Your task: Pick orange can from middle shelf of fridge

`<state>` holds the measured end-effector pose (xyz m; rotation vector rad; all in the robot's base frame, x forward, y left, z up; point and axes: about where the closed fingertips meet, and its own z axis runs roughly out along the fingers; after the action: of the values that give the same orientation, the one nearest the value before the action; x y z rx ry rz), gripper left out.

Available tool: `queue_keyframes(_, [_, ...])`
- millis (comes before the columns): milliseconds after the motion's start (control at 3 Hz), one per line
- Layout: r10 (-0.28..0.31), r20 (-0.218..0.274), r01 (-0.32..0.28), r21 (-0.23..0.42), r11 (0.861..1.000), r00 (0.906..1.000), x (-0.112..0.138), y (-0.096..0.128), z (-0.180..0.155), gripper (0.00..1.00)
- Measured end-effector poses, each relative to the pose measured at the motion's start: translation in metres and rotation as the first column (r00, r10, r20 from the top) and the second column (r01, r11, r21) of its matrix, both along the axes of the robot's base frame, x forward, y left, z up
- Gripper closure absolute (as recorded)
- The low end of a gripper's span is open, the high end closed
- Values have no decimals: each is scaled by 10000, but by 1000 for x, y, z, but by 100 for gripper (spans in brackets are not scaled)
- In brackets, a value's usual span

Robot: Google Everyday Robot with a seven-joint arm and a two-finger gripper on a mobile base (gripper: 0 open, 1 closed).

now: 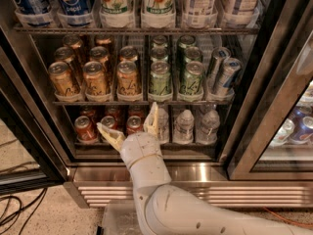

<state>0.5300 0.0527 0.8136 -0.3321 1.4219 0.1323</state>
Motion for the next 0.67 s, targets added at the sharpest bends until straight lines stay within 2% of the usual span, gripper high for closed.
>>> queue_keyframes(667, [114,264,-120,217,9997,9996,27,9,6,11])
